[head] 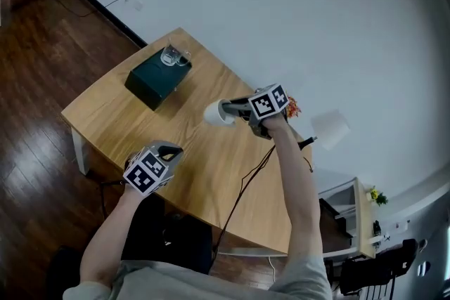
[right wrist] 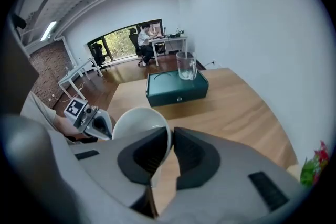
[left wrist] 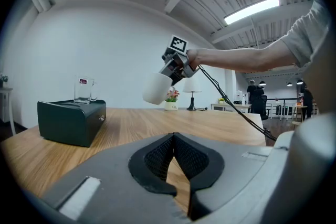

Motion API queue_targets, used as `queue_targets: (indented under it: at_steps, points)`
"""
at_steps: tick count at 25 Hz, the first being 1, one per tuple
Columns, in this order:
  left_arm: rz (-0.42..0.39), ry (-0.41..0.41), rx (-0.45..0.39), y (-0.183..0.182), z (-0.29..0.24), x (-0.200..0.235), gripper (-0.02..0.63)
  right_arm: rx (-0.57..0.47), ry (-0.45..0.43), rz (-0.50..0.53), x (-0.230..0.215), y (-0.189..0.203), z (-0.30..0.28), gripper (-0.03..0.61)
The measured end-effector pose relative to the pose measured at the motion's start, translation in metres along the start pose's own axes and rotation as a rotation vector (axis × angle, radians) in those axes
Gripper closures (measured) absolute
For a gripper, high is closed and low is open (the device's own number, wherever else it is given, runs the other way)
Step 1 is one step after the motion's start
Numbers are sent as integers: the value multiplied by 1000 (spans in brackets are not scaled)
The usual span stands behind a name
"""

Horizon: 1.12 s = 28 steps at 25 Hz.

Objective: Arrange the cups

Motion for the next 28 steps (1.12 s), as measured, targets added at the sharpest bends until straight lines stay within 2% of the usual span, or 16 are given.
queue_targets:
  at_steps: [5, 11, 20, 26, 28]
  points:
    - [11, -3, 6, -1, 1, -1, 604, -68, 20, 21, 4, -84, -32, 534]
    - [1, -9, 1, 2, 1, 3, 604, -73, 39, 31, 6, -150, -82, 534]
    - [10, 10, -10, 0, -1, -3, 604, 18, 5, 10, 14, -186, -154, 534]
    - [-1, 13, -8, -2, 0, -4, 604, 50, -50, -3, 22, -202, -169, 535]
    - [-6, 16, -12, -3, 0, -4, 604, 61, -41, 9, 22, -203, -171, 534]
Point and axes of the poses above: the fingertips, and each gripper's own axes: z backward along the fingers, x to its left, y out of its underside, the point moved 3 cm from there along z, backward along the fingers, and after that the axes turned 6 degrees about y, right-handed, at the moved point
